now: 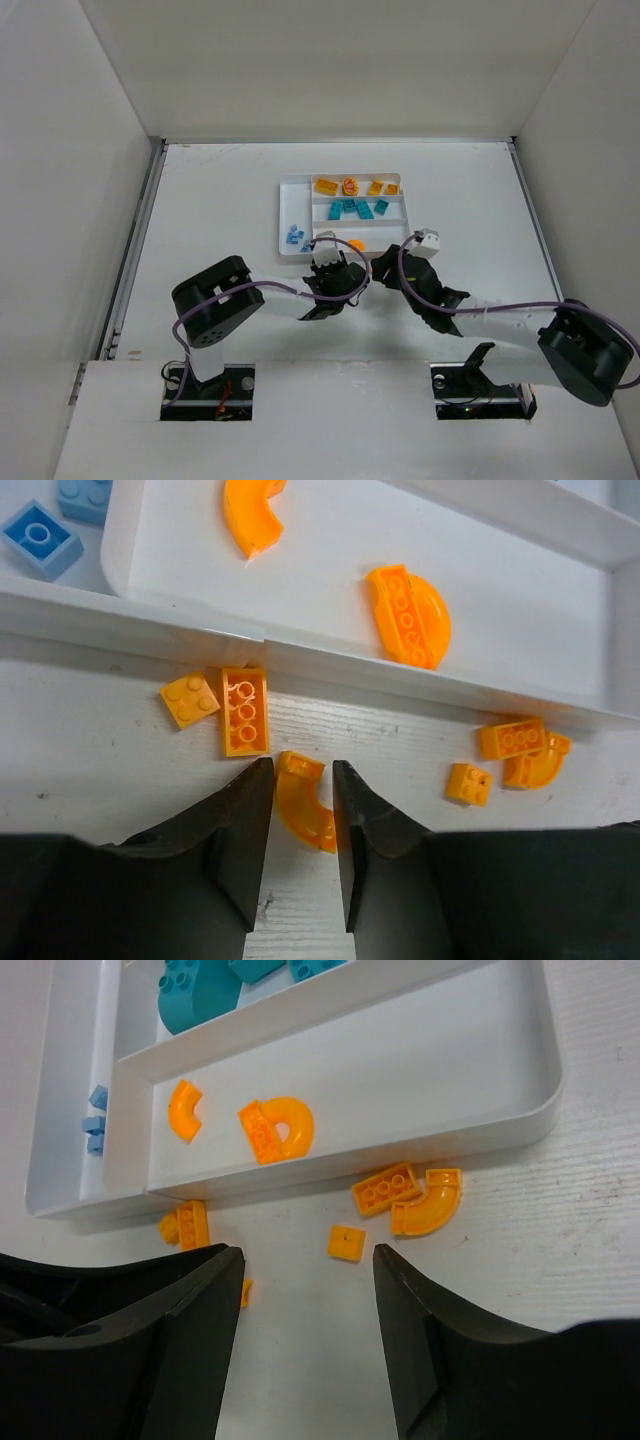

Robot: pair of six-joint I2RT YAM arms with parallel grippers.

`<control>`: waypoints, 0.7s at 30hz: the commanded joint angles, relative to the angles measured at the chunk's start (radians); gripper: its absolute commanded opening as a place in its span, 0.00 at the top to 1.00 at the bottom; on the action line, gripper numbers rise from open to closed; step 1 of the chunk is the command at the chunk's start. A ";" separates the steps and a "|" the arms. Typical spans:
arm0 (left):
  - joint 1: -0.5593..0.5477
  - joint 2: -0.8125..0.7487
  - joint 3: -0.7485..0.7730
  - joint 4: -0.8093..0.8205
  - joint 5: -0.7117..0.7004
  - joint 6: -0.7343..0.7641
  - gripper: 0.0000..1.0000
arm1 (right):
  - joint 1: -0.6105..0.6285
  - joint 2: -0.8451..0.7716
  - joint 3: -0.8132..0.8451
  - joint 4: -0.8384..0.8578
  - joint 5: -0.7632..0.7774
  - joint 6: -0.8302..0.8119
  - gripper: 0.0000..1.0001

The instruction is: Sort the legos into containers by color

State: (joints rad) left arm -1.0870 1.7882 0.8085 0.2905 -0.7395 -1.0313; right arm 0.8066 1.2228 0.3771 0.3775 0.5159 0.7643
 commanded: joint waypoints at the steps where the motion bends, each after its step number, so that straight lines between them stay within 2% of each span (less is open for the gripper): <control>1: -0.014 0.045 0.006 -0.148 0.049 0.125 0.72 | 0.010 -0.049 -0.015 0.057 0.010 0.020 0.39; 8: -0.035 0.092 0.061 -0.221 0.051 0.221 0.66 | 0.012 -0.089 -0.059 0.052 0.015 0.059 0.34; 12: -0.043 0.106 0.067 -0.223 0.055 0.232 0.66 | -0.008 -0.088 -0.076 0.017 0.030 0.121 0.36; 18: -0.058 0.105 0.058 -0.208 0.071 0.278 0.85 | -0.014 -0.043 -0.050 -0.107 0.122 0.194 0.40; 21: -0.066 0.059 0.021 -0.182 0.072 0.290 0.88 | -0.031 0.006 -0.011 -0.150 0.144 0.193 0.39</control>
State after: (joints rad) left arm -1.1309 1.8462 0.8928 0.2199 -0.7780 -0.7715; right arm 0.7925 1.1950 0.3111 0.2810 0.5949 0.9241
